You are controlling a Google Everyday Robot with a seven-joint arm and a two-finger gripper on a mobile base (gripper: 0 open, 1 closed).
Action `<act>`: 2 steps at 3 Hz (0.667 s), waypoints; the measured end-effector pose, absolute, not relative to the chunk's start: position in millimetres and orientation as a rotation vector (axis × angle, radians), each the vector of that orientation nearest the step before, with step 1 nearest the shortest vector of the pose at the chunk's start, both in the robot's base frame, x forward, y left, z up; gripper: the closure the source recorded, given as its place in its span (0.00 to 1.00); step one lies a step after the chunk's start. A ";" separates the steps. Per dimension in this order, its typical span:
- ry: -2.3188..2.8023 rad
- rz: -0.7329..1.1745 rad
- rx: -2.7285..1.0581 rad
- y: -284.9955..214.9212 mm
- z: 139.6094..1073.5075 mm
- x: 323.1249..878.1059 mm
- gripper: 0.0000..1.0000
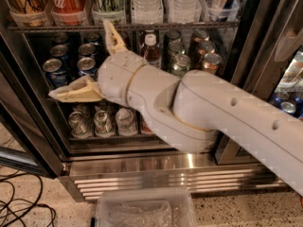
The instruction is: Pick coke can from top shelf of fridge
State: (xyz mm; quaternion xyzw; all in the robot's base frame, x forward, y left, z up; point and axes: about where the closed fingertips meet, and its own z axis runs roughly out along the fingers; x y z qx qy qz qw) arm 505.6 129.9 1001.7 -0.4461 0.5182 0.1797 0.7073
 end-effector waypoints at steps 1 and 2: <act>1.103 0.279 -1.020 175.6 1023.4 485.9 0.00; 1.103 0.279 -1.020 175.6 1023.4 485.9 0.00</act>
Offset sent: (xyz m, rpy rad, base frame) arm -0.0075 0.0224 0.0060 -0.0495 -0.0750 -0.0362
